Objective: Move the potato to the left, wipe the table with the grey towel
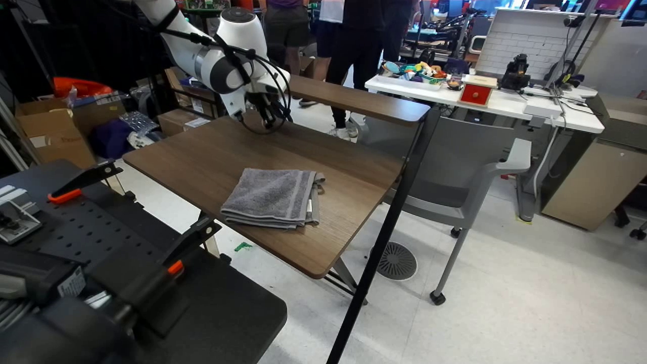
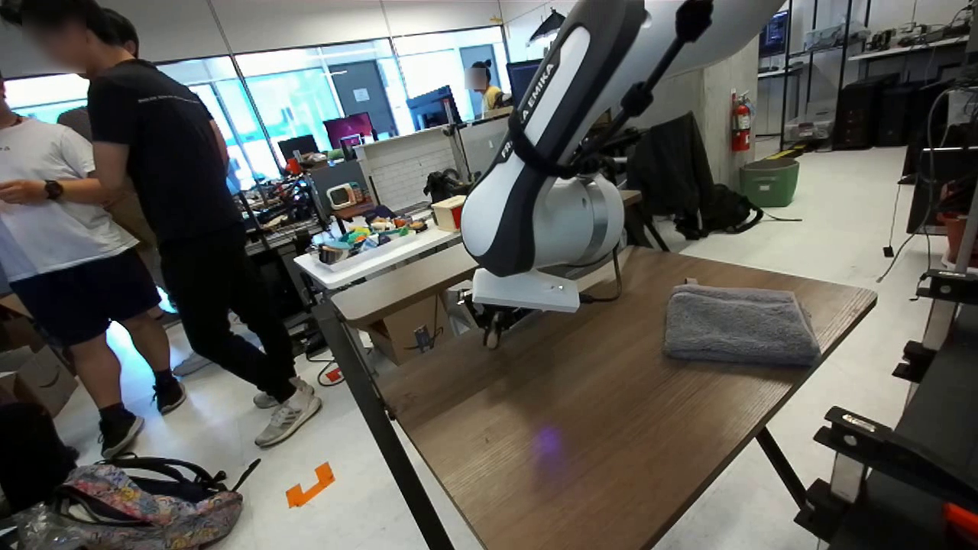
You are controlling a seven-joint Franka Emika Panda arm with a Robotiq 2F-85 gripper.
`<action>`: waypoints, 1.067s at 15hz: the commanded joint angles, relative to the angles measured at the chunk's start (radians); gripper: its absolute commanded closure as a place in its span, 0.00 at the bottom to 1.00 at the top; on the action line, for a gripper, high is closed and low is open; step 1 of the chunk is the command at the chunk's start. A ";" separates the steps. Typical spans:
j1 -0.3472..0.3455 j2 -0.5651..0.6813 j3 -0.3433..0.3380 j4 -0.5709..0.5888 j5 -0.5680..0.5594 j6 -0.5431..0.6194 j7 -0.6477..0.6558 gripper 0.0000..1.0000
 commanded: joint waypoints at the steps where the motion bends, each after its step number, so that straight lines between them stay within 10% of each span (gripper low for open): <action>1: -0.006 0.007 0.014 0.023 0.018 -0.053 -0.029 0.55; 9: 0.039 -0.305 -0.118 -0.339 -0.061 -0.091 -0.106 0.00; 16: 0.027 -0.659 -0.199 -0.634 -0.205 -0.310 -0.165 0.00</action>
